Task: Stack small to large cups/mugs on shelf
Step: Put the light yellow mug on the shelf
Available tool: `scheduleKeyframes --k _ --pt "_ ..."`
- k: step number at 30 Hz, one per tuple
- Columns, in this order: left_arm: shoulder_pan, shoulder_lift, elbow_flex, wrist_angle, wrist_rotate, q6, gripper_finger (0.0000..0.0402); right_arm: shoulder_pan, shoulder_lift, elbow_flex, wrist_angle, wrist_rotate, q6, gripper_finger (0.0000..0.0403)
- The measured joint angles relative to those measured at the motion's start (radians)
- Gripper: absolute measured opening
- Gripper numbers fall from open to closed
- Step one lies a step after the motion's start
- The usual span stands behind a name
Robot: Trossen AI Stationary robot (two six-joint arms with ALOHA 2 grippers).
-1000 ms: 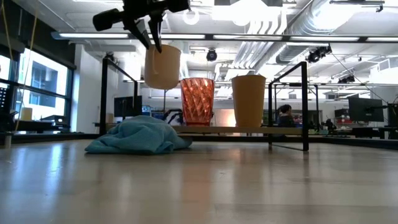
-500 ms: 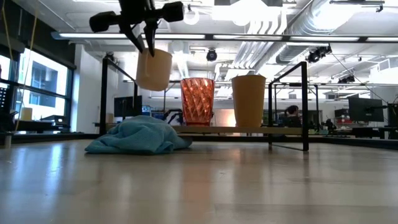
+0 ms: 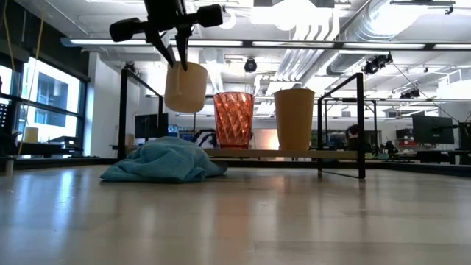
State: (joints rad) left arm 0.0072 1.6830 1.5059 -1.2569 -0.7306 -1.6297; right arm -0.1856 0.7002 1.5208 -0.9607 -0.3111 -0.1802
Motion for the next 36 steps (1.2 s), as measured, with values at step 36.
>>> scheduleKeyframes --k 36 --pt "-0.001 0.07 0.0 0.003 0.05 -0.205 0.0038 0.0 -0.001 0.0 -0.025 -0.039 -0.011 0.0177"
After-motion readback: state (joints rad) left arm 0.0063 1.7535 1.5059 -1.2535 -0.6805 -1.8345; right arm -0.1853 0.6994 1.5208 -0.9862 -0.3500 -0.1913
